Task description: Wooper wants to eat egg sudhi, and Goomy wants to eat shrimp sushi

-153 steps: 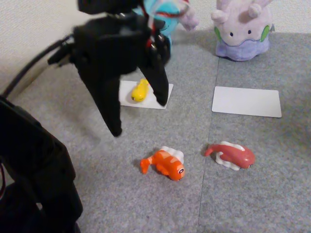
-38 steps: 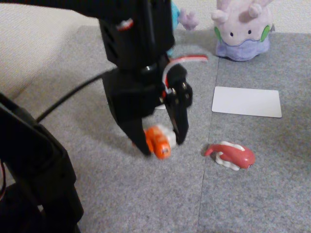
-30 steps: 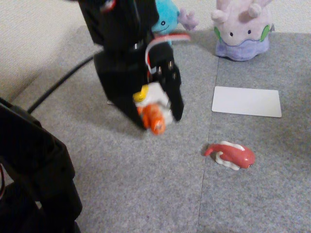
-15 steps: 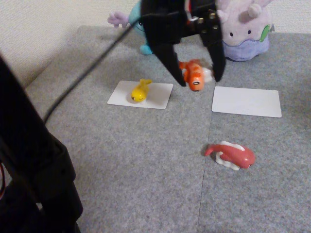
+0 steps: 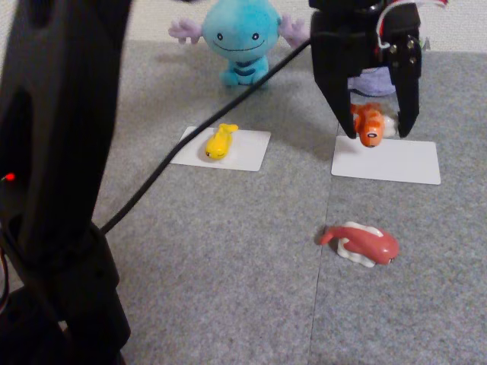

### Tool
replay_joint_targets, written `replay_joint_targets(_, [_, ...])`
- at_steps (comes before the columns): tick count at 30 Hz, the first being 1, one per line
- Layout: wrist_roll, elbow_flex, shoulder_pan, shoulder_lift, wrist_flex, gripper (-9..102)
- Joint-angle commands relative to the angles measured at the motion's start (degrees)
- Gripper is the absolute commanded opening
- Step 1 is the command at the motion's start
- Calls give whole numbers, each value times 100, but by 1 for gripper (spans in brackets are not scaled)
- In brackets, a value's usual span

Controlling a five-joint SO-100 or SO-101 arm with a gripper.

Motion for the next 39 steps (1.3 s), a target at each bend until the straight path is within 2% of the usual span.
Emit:
replay_joint_targets(1, [105, -712, -9, -158, -62, 7])
replay_joint_targets(12, [255, -1248, -44, -932, -404, 7])
replay_joint_targets(22, [255, -1248, -272, -949, -255, 31])
replay_joint_targets(28, [264, -1248, -281, -879, -158, 37])
replay_joint_targets(32, [264, -1248, -281, -721, 176, 38])
replay_joint_targets(39, [211, -1248, -589, 396, 1397, 41])
